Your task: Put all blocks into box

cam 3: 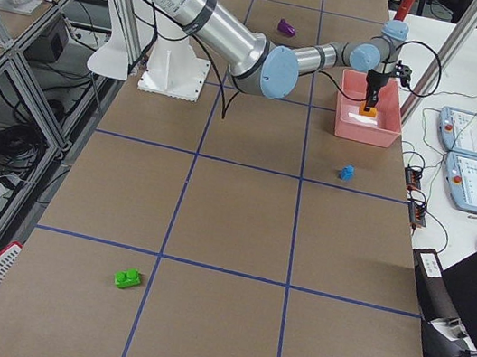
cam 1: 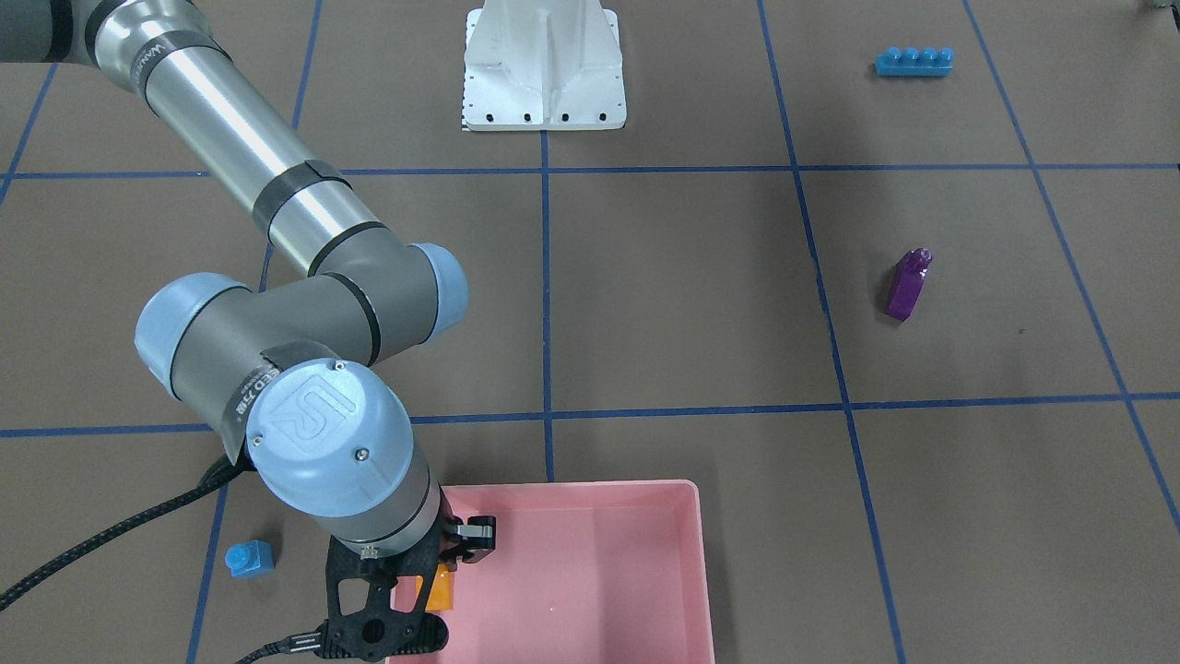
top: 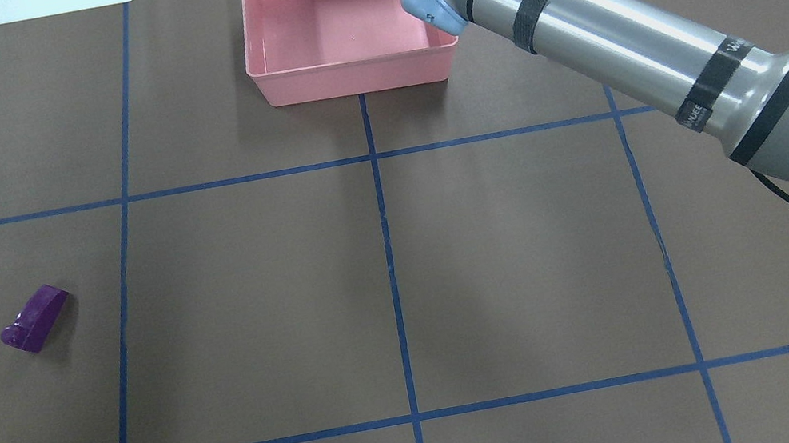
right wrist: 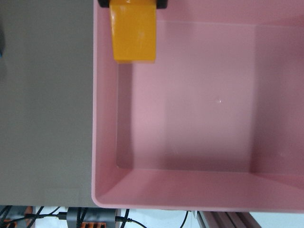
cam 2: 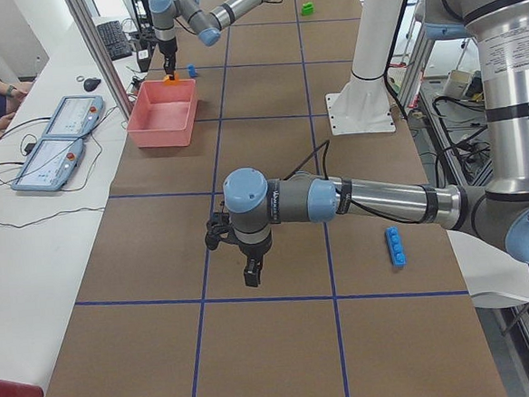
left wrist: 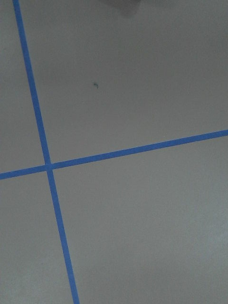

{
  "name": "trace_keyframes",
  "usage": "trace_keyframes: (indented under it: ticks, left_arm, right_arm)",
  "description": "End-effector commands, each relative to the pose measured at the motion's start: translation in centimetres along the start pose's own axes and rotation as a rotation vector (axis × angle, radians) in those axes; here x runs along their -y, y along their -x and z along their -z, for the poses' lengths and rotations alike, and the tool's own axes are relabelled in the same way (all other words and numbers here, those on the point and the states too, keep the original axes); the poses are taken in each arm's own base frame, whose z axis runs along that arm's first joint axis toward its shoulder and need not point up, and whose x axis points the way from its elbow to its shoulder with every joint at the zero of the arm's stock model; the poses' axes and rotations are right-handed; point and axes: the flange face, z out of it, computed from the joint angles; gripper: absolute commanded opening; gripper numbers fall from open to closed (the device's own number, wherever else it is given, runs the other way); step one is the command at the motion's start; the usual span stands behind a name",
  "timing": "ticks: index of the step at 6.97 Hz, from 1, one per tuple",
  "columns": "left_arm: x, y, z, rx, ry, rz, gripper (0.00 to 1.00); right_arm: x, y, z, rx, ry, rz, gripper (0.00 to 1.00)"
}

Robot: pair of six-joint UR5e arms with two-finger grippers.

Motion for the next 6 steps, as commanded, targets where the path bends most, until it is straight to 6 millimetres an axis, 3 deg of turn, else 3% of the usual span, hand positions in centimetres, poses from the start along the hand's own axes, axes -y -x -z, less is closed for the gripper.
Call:
trace_keyframes:
  ticks: [1, 2, 3, 6]
  left_arm:
    - [0.06, -0.07, 0.11, 0.0, -0.002, -0.002, 1.0]
    - [0.06, -0.07, 0.11, 0.0, -0.002, -0.002, 1.0]
    - [0.07, -0.12, 0.16, 0.001, -0.003, -0.003, 1.0]
    - [0.06, -0.07, 0.11, 0.0, -0.002, -0.002, 1.0]
  right_arm:
    - [0.59, -1.28, -2.48, 0.0, -0.015, 0.002, 0.0]
    - [0.59, -1.28, -2.48, 0.0, -0.015, 0.0, 0.0]
    - [0.53, -1.2, -2.54, -0.001, -0.017, 0.003, 0.97]
    - [0.53, -1.2, -2.54, -0.001, -0.017, 0.003, 1.0]
